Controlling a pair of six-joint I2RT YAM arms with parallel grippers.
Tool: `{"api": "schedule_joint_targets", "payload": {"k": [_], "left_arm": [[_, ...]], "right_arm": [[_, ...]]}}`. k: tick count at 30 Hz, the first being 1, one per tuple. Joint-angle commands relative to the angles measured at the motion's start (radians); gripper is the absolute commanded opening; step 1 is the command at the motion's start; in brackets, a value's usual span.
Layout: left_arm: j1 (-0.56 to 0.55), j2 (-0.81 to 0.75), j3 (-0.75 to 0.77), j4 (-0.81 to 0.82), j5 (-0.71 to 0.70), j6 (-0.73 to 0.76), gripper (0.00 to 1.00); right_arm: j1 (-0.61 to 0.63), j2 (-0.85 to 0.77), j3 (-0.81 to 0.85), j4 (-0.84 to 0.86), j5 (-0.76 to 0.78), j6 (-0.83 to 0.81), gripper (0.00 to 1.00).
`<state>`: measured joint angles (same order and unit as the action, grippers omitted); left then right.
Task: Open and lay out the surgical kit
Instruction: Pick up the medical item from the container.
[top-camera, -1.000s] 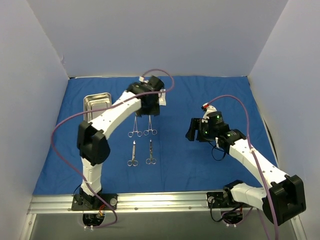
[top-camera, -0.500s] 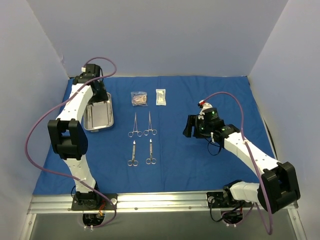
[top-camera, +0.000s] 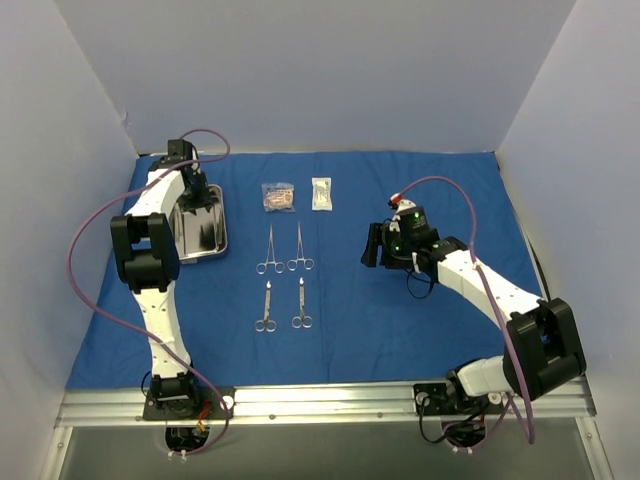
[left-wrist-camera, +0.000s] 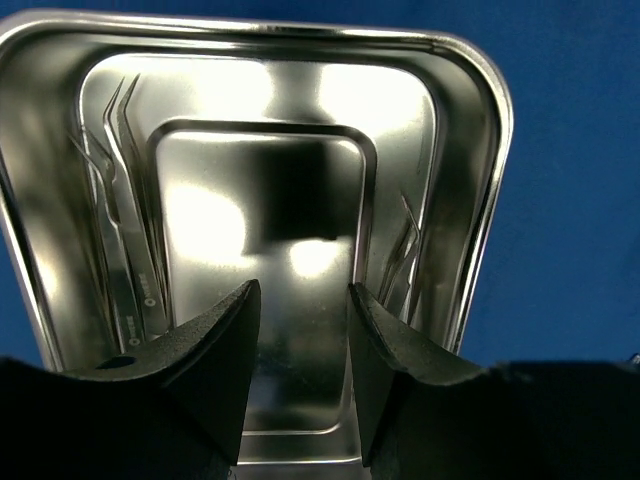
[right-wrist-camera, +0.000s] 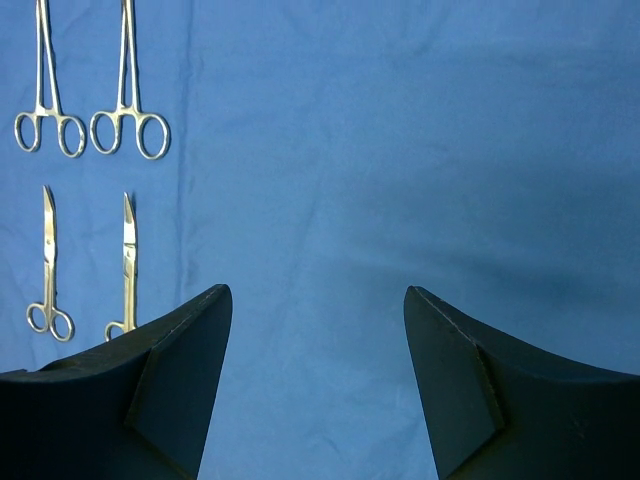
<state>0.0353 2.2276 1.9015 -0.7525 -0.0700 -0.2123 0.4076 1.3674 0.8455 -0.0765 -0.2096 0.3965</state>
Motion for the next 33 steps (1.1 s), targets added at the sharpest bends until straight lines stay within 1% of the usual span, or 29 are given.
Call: {"api": "schedule_joint_targets", "payload": {"k": [1, 7, 11, 16, 22, 28, 33], "left_arm": [[0.02, 0.015, 0.062, 0.07, 0.099, 0.039, 0.49], [0.048, 0.043, 0.056, 0.122, 0.176, -0.018, 0.49], [0.048, 0.047, 0.038, 0.175, 0.254, -0.047, 0.5], [0.06, 0.073, 0.036, 0.214, 0.299, -0.125, 0.5], [0.078, 0.093, 0.005, 0.311, 0.361, -0.246, 0.41], [0.08, 0.107, 0.004, 0.32, 0.368, -0.309, 0.38], [0.08, 0.099, -0.013, 0.286, 0.328, -0.348, 0.38]], "right_arm": [[0.008, 0.016, 0.044, -0.012, 0.022, 0.005, 0.65], [0.008, 0.047, 0.07, -0.025, 0.027, 0.008, 0.65], [0.008, 0.065, 0.081, -0.026, 0.029, 0.011, 0.65], [0.01, 0.068, 0.092, -0.034, 0.032, 0.013, 0.65], [0.01, 0.068, 0.093, -0.042, 0.039, 0.018, 0.65], [0.011, 0.062, 0.098, -0.046, 0.049, 0.022, 0.65], [0.011, 0.062, 0.099, -0.045, 0.053, 0.025, 0.65]]}}
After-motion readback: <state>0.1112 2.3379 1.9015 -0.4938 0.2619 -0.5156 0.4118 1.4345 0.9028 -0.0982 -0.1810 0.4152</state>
